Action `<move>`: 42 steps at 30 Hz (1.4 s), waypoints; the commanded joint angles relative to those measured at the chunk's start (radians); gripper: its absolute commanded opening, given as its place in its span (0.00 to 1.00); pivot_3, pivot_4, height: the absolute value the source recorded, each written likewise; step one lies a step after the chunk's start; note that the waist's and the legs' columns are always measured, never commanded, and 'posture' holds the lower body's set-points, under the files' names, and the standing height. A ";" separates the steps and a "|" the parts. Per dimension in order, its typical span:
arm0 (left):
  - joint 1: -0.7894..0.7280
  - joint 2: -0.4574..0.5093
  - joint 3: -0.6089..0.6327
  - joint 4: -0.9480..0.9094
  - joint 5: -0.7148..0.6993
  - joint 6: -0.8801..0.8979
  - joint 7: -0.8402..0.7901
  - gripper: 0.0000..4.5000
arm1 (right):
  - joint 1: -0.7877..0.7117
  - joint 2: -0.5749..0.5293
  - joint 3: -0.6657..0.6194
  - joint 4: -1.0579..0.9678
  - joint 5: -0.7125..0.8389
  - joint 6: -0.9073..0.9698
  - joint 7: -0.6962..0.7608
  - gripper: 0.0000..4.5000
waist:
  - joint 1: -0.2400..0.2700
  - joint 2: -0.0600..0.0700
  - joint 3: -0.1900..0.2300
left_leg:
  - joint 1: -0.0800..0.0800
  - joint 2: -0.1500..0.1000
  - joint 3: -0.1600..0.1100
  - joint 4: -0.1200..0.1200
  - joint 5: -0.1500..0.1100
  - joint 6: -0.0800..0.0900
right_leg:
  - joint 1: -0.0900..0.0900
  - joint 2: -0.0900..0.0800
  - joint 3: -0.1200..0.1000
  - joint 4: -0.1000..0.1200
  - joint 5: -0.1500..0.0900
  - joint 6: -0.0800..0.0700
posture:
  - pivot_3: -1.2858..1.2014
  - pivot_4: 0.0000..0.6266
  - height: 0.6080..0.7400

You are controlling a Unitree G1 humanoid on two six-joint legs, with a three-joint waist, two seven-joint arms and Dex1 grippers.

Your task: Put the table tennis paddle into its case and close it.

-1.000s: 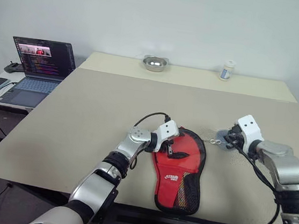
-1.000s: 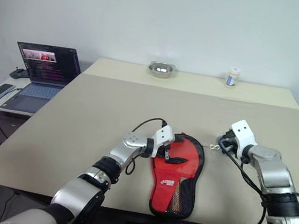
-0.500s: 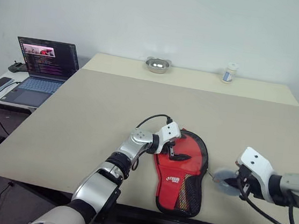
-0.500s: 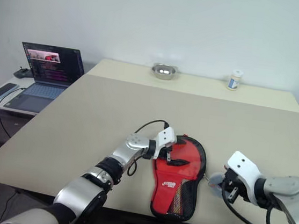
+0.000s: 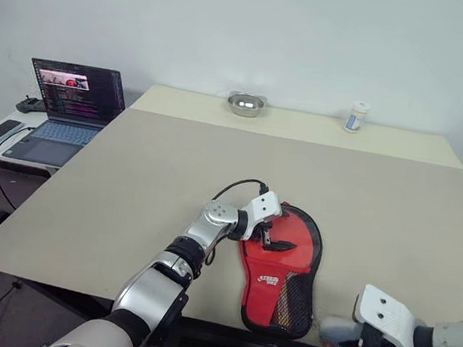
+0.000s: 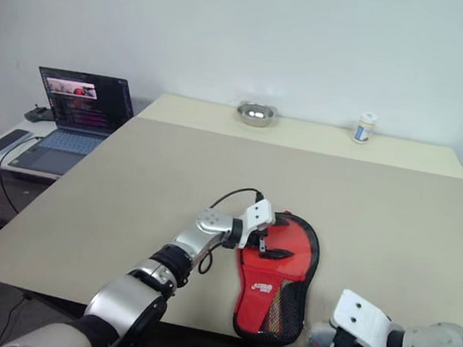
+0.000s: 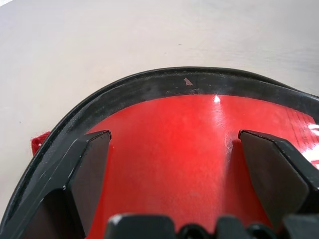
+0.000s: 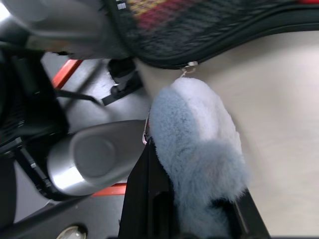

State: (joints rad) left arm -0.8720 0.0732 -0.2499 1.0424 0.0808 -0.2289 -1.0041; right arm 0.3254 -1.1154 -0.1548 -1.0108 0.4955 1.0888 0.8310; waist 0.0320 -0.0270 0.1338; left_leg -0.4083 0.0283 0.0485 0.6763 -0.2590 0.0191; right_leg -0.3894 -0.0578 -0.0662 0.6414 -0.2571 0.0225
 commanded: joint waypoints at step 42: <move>0.047 0.236 0.025 -0.336 -0.073 0.124 -0.260 1.00 | -0.460 0.216 -0.010 0.546 0.051 -0.400 -0.031 0.99 | -0.030 -0.002 0.024 | 0.002 0.001 0.004 -0.014 -0.005 -0.004 | -0.005 0.003 0.002 0.002 -0.004 0.000 | 0.52 0.24 1.00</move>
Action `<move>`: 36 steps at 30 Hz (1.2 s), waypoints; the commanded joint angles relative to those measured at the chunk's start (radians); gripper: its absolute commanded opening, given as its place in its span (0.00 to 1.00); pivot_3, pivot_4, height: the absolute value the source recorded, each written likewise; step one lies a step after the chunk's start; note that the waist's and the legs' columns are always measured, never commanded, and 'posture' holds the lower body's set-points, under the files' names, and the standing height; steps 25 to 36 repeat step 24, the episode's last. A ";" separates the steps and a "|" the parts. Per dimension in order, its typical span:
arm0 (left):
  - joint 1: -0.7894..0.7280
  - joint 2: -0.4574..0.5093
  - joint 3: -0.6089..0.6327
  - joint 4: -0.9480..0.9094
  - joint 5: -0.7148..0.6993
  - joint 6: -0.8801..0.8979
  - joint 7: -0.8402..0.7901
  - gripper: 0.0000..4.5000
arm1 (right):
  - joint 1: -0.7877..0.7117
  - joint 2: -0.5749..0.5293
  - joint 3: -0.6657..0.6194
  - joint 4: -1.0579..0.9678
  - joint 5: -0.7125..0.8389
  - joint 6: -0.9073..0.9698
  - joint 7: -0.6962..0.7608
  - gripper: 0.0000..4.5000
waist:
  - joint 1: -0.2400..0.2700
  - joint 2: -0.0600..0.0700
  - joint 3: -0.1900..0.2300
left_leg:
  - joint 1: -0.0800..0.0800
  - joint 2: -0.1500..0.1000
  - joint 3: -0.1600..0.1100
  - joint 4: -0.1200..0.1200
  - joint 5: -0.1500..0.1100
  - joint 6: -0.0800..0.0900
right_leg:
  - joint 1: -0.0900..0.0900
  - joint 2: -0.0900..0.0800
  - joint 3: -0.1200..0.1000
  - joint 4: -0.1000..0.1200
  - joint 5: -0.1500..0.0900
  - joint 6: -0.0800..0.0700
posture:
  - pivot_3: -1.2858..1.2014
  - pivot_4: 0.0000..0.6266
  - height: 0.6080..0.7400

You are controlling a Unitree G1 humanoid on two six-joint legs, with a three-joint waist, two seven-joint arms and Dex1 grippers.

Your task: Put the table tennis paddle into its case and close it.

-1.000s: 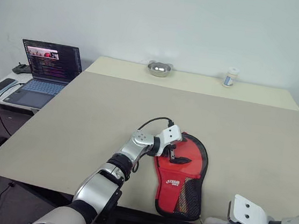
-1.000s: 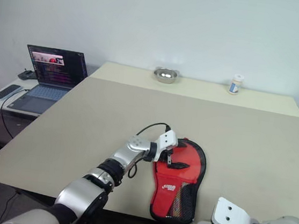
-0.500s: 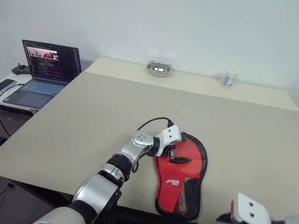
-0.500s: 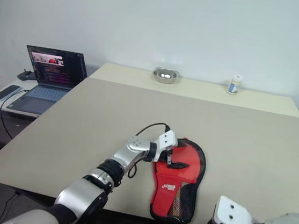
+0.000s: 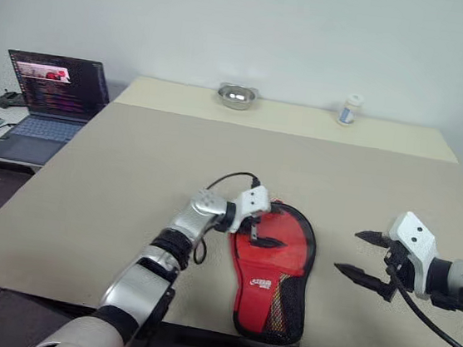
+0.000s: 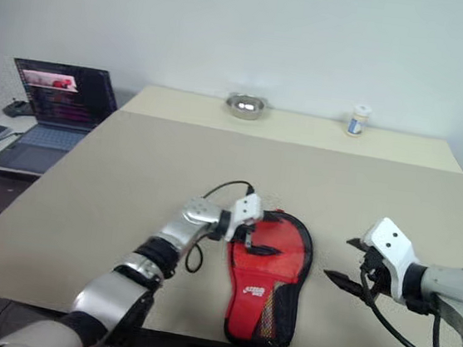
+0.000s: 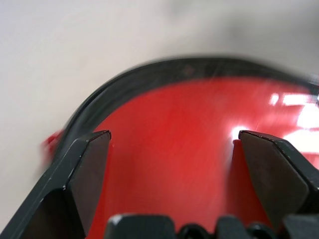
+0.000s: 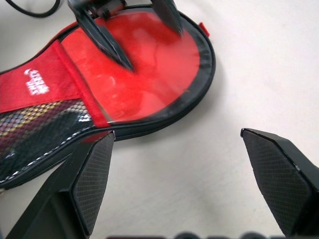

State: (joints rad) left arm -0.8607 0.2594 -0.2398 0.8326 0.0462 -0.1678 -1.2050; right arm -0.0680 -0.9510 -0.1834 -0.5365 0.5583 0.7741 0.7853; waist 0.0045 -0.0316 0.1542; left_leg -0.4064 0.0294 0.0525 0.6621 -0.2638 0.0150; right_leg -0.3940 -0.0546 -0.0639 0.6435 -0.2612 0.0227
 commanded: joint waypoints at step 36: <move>0.161 0.203 0.163 -0.557 -0.265 0.478 0.078 1.00 | -0.182 0.222 0.007 0.388 -0.077 -0.301 0.110 0.99 | 0.019 0.009 0.019 | -0.010 -0.002 0.002 0.004 0.002 -0.003 | -0.011 0.001 0.001 0.007 0.001 -0.002 | 0.52 0.24 1.00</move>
